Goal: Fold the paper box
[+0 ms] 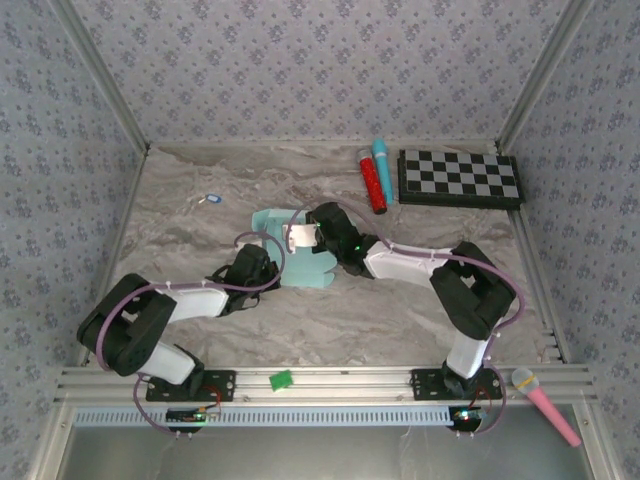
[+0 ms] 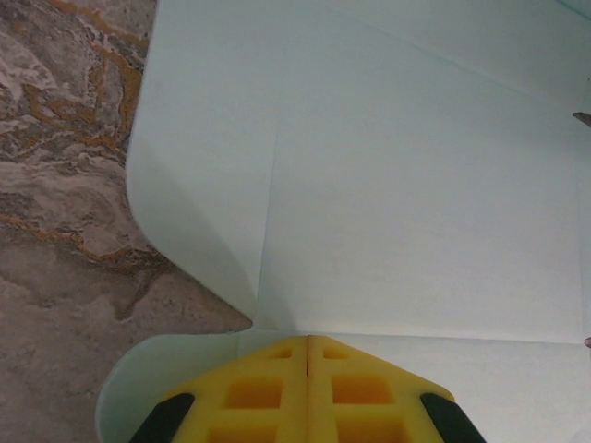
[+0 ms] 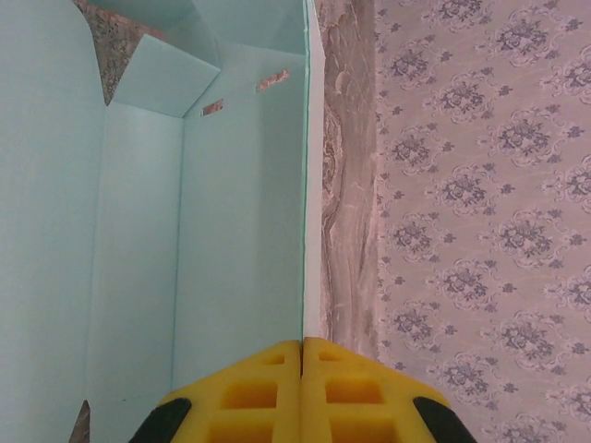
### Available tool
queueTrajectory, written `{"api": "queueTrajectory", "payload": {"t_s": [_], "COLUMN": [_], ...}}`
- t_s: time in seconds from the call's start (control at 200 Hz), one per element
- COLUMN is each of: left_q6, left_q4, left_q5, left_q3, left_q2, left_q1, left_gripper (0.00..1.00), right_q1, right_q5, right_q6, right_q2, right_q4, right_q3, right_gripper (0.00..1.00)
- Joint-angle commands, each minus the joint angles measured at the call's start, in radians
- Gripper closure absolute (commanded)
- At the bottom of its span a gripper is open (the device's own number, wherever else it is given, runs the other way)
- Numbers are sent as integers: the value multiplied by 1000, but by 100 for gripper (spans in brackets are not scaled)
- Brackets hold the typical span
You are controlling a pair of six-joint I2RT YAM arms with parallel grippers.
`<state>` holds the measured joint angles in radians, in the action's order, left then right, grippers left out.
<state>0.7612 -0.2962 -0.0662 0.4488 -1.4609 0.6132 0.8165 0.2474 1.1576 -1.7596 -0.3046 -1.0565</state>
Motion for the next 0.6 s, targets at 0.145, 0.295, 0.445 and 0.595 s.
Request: {"api": "queueTrajectory", "payload": {"t_s": [0.145, 0.295, 0.445, 0.595], "left_q6": [10, 11, 10, 12], "left_q4": [39, 36, 33, 30], "left_q5": [-11, -11, -9, -10], "left_q3": [-6, -4, -4, -4], "left_q2": [-36, -41, -47, -52], "left_q1": [-1, 0, 1, 2], "left_gripper": [100, 100, 100, 100], "right_q1": [23, 28, 32, 37], "right_q5": [-3, -13, -7, -14], "right_q6": [14, 12, 6, -4], "right_q2": [-3, 4, 4, 10], "right_q4": [-9, -16, -4, 1], "right_q3": [38, 52, 53, 57], "right_gripper": [100, 100, 100, 100]}}
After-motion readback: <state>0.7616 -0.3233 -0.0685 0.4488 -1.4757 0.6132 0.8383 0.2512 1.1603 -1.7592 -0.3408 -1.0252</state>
